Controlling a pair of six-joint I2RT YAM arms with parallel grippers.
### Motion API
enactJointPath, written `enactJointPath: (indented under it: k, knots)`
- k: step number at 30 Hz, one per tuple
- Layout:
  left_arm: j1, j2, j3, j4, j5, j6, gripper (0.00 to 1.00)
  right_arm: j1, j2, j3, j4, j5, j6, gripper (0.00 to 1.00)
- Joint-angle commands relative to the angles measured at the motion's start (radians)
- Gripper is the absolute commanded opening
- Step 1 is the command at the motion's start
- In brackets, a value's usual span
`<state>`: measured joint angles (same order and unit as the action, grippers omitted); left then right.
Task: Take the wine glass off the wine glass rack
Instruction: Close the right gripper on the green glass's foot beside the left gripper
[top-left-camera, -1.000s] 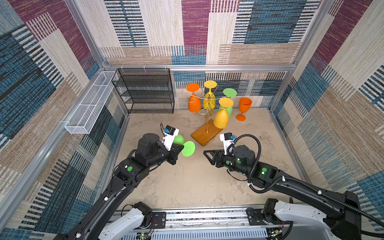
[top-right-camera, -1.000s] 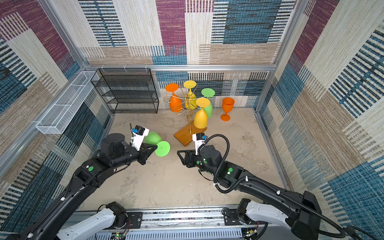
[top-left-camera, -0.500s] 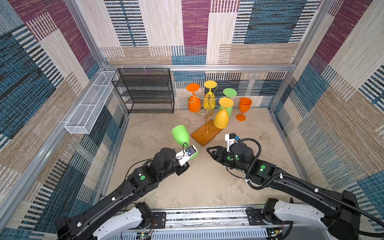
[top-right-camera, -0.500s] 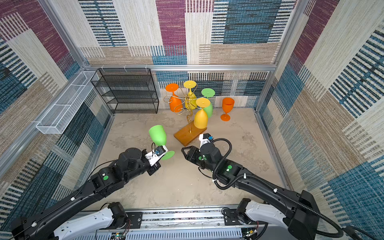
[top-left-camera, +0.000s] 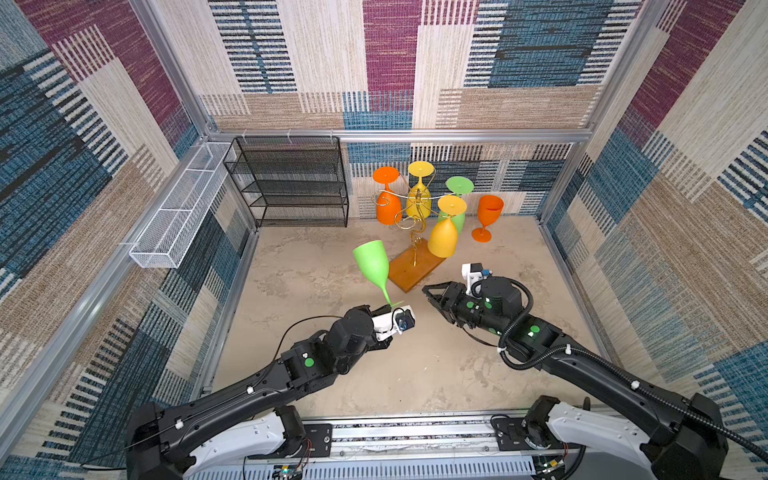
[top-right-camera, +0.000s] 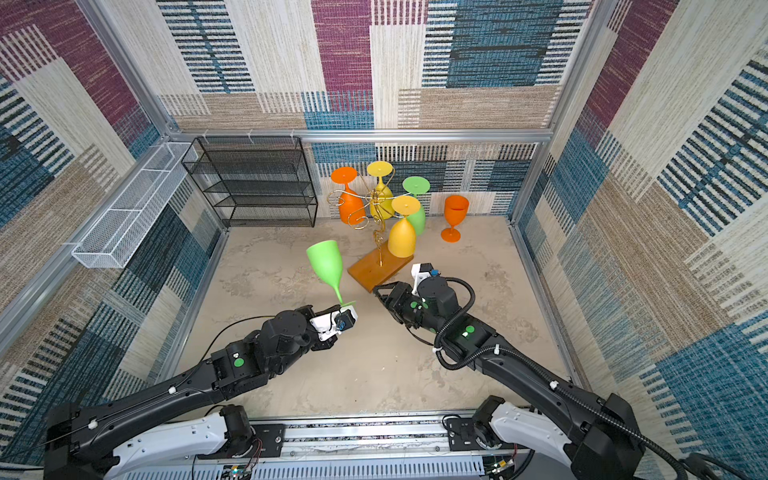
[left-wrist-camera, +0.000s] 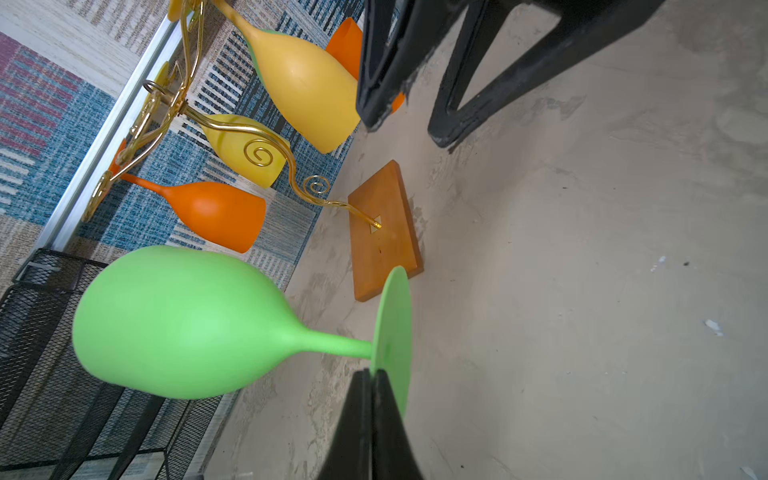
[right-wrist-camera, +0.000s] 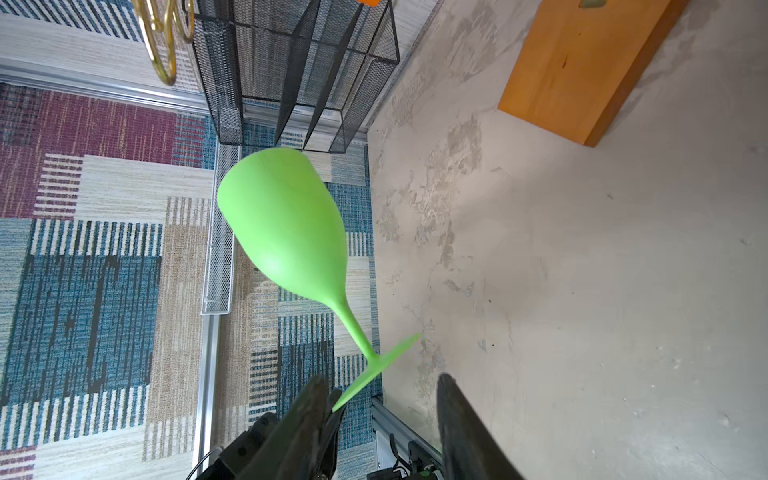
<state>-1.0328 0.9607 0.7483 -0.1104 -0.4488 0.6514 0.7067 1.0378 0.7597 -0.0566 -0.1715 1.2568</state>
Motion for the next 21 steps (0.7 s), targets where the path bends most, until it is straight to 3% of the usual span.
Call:
enactJointPath:
  k: [1, 12, 21]
  knots:
    - [-0.01, 0.004, -0.016, 0.102, -0.057, 0.046, 0.0, -0.013, 0.013, -0.017, 0.057, -0.059, 0.029, 0.46]
    - [-0.061, 0.021, -0.084, 0.195, -0.147, 0.08, 0.0, -0.011, 0.138, -0.006, 0.149, -0.183, 0.066, 0.43]
    - [-0.088, 0.049, -0.112, 0.275, -0.188, 0.117, 0.0, 0.01, 0.17, 0.001, 0.162, -0.183, 0.07, 0.43]
